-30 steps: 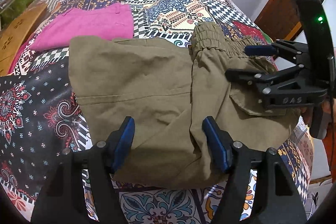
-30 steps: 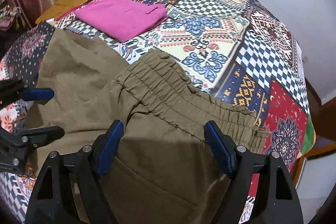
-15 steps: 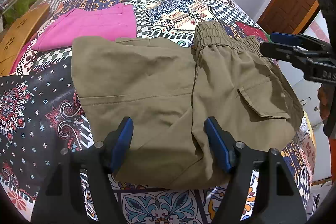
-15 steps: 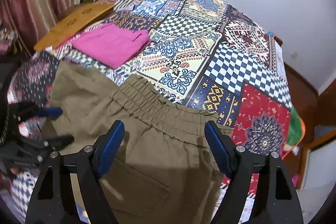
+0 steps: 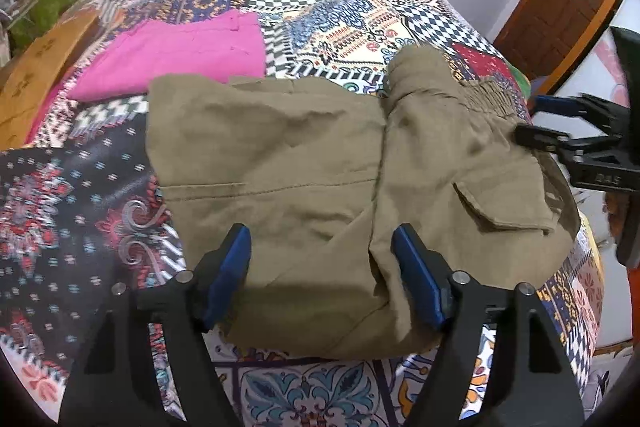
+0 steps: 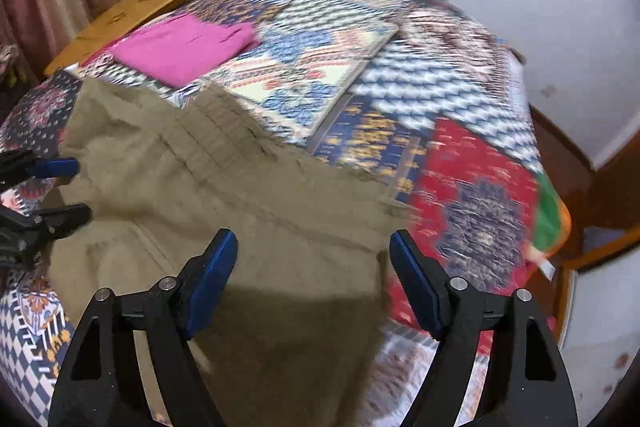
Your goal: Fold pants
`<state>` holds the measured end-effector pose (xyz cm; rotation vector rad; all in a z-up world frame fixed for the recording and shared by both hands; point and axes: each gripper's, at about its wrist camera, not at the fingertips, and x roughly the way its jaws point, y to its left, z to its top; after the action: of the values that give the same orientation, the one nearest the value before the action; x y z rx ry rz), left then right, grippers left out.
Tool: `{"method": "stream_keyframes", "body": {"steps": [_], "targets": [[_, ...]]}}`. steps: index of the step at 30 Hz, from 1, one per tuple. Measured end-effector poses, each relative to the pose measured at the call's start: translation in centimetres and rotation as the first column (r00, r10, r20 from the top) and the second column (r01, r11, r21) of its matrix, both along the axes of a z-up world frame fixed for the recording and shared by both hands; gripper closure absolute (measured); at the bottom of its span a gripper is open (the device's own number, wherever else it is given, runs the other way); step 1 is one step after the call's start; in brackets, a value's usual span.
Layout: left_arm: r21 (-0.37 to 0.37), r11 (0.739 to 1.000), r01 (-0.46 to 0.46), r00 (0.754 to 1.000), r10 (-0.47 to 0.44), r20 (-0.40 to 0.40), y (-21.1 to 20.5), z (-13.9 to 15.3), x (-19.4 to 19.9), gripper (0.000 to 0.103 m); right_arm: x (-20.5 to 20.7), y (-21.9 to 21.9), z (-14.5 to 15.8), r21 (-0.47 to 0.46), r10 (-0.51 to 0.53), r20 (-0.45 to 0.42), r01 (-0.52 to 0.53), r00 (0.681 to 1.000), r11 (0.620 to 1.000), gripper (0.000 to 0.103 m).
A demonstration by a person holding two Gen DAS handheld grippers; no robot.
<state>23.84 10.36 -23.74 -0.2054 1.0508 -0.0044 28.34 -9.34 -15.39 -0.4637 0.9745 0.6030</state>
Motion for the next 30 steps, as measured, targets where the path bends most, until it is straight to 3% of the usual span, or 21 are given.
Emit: {"method": "stream_keyframes", "body": {"steps": [2,7,12,16,19,24,28,30], "targets": [[0.011,1.000,0.011,0.999,-0.011,0.032,-0.2,1.7,0.1,0.035,-1.0,-1.6,1.5,0.016,-0.019,0.050,0.018,0.999,1.000,0.027],[0.010,0.998,0.064,0.994,-0.065,0.092,-2.0,4.3,2.4,0.035,-2.0,-5.5,3.1,0.154,-0.107,0.003,0.105,0.994,0.982,0.026],[0.025,0.996,0.089,0.996,-0.090,0.013,-4.0,1.7,7.0,0.035,-1.7,-5.7,-0.1,0.155,-0.161,-0.049,0.167,0.986,0.974,0.026],[0.038,0.997,0.065,0.997,-0.063,-0.044,-3.6,-0.9,9.1,0.033,-0.4,-5.8,-3.5,0.077,-0.209,-0.066,0.214,0.976,0.974,0.027],[0.047,0.996,0.080,0.996,-0.079,-0.037,-3.2,-0.9,9.1,0.033,0.1,-7.3,-4.5,0.131,-0.228,-0.126,0.244,0.966,0.961,0.026],[0.069,0.996,0.058,0.998,-0.059,0.010,-2.7,1.7,8.2,0.032,-0.2,-9.6,-3.1,0.225,-0.272,-0.189,0.311,0.944,0.923,0.026],[0.149,0.989,0.016,0.999,-0.021,0.033,-1.5,3.0,7.4,0.029,-1.7,-11.0,-1.0,0.193,-0.300,-0.120,0.319,0.946,0.928,0.025],[0.116,0.993,0.003,1.000,-0.005,0.014,-0.7,3.1,7.0,0.029,-2.5,-11.9,-0.2,0.195,-0.307,-0.109,0.323,0.946,0.926,0.025]]}}
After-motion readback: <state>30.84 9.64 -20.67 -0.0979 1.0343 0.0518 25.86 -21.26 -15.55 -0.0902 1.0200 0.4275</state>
